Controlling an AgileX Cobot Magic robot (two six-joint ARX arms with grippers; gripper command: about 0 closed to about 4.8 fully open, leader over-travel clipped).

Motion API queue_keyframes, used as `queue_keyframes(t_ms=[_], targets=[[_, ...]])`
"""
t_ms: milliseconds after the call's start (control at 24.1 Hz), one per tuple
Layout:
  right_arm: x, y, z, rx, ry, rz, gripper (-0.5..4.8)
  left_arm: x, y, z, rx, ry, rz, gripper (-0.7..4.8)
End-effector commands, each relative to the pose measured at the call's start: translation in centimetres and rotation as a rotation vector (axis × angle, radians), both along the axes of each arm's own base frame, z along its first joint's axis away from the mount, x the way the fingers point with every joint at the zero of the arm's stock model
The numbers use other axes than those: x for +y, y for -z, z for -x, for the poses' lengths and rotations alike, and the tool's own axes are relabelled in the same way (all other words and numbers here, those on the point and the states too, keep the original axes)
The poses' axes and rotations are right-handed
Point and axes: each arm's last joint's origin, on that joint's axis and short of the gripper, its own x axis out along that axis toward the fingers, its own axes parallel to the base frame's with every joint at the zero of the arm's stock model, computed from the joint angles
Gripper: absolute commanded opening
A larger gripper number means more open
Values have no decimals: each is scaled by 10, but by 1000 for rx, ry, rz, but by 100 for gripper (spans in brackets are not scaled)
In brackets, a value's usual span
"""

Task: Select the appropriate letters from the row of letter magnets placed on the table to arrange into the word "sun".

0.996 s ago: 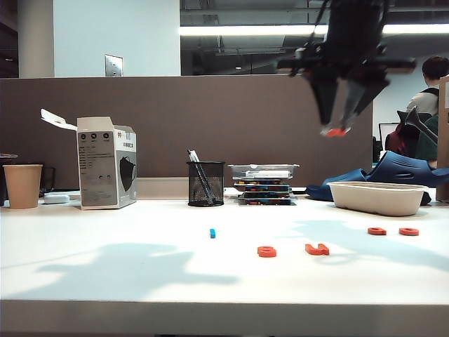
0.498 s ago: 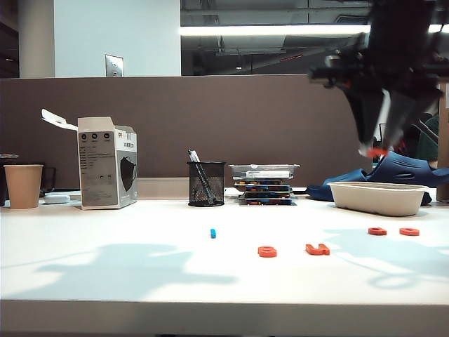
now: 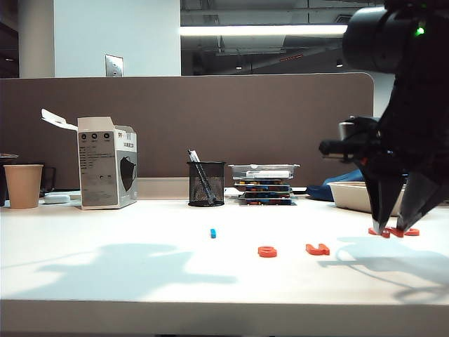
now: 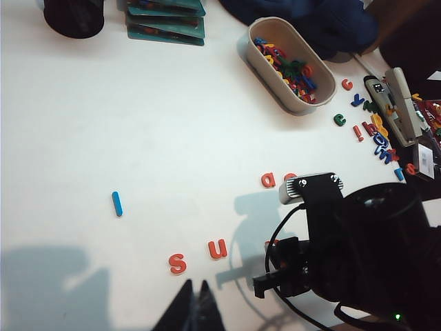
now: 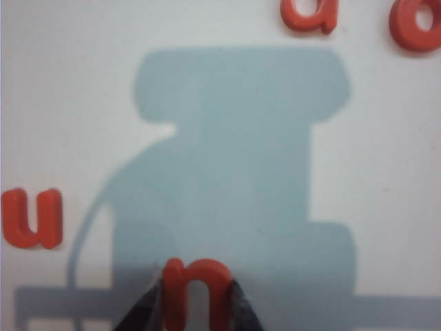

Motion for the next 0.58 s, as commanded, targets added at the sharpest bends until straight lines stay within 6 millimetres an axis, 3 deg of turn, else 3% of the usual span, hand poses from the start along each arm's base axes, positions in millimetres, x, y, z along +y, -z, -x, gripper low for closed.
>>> queue_keyframes(t_ms=[42, 581], targets=[[1, 7, -2, -38, 4, -19, 111, 1, -3, 1, -11, -1, 12, -5], [2, 17, -4, -22, 5, -7, 113, 1, -3, 1, -10, -1, 12, -5]])
